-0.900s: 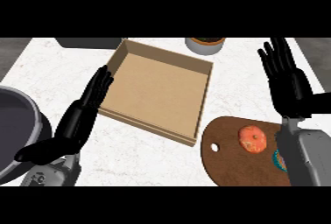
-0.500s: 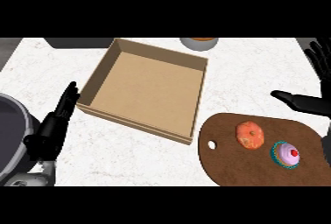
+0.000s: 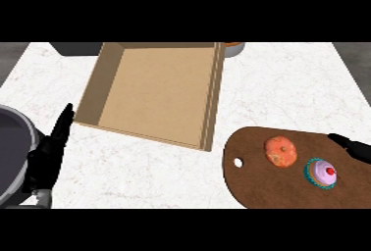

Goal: Pick the cupcake from the cutting board and place it in the cardboard box

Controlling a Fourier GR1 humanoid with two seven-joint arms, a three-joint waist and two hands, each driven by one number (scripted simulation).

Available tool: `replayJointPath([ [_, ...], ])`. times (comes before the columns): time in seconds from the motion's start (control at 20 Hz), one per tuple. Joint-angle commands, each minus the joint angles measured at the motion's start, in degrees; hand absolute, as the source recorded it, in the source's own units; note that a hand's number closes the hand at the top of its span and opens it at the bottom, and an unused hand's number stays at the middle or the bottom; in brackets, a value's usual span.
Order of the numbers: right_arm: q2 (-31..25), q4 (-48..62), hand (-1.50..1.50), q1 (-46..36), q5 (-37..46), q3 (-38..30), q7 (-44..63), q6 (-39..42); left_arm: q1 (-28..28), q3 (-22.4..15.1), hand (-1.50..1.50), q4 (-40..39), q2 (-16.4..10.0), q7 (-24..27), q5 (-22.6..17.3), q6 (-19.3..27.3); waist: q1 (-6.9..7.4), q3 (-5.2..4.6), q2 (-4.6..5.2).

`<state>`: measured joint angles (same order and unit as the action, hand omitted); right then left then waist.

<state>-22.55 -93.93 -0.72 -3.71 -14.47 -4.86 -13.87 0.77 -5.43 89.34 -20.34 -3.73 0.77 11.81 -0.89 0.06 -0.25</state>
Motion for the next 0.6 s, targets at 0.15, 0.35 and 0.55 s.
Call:
replayJointPath([
  [0.15, -17.3, -3.3, -1.50, 7.1, 7.4, 0.3, 9.1, 10.9, -1.0, 1.3, 0.00, -0.9, -0.9, -2.2, 0.6, 0.2, -0.23, -0.24, 0.11],
  [0.35, -25.2, -6.7, -1.50, 12.1, 9.0, 3.2, 15.1, 20.8, 1.8, 1.0, 0.00, 0.6, -0.9, -0.7, -0.1, -0.9, 0.30, -0.31, -0.01],
  [0.55, -30.7, -12.4, -1.50, 12.5, 7.5, 6.5, 25.2, 29.5, -0.8, 1.1, 0.00, -1.9, -0.3, -1.0, 0.9, -0.5, 0.09, -0.32, 0.23],
])
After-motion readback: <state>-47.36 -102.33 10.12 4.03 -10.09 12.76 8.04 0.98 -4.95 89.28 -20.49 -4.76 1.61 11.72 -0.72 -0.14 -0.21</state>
